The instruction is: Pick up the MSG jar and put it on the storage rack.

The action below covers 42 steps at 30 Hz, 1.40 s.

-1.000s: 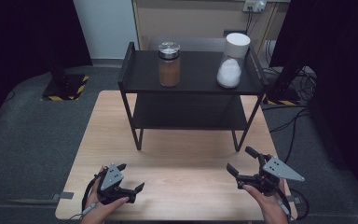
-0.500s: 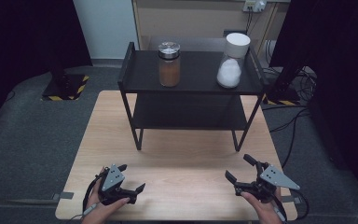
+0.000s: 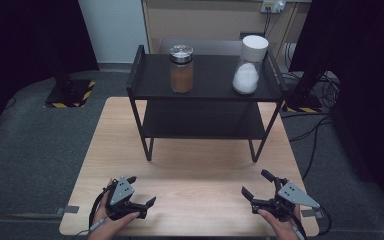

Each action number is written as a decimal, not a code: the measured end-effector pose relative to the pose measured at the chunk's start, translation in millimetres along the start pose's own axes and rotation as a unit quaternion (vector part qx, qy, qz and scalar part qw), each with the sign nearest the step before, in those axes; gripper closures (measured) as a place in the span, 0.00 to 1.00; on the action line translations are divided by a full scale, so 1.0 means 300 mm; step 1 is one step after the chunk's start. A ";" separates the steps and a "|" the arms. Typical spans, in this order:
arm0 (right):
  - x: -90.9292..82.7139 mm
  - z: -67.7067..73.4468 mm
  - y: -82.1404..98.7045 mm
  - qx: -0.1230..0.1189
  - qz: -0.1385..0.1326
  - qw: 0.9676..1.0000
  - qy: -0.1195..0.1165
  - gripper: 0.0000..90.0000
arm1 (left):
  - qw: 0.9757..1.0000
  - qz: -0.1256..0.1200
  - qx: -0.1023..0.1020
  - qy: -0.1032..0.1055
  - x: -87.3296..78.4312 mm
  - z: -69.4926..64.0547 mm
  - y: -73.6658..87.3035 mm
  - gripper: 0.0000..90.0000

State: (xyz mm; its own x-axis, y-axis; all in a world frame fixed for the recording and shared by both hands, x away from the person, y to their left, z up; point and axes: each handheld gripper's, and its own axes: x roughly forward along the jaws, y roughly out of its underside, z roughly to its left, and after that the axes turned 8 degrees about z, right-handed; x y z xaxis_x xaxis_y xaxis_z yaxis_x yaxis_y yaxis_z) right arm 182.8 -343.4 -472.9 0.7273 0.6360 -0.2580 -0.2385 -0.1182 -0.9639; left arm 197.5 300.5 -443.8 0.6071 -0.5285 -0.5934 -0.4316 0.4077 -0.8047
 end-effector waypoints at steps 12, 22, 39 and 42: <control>0.005 0.002 0.023 -0.005 0.016 1.000 0.007 0.08 | 1.000 0.000 0.011 -0.003 -0.001 -0.008 -0.010 0.01; -0.020 0.008 0.018 0.000 0.007 1.000 0.015 0.07 | 1.000 -0.004 -0.001 -0.007 -0.012 -0.004 -0.002 0.01; -0.027 0.001 0.021 0.005 0.006 1.000 0.016 0.07 | 1.000 0.008 0.001 -0.009 -0.006 -0.010 0.001 0.01; -0.026 0.002 0.020 0.004 0.006 1.000 0.014 0.07 | 1.000 0.008 0.003 -0.009 -0.006 -0.014 -0.001 0.01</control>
State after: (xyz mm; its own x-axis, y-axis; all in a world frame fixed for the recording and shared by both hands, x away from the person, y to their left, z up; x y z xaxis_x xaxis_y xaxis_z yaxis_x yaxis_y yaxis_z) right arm 175.5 -348.5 -476.5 0.7417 0.6136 -0.2709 -0.2521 -0.1192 -0.9603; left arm 193.9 298.2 -442.6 0.6118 -0.5090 -0.6055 -0.4376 0.4198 -0.7951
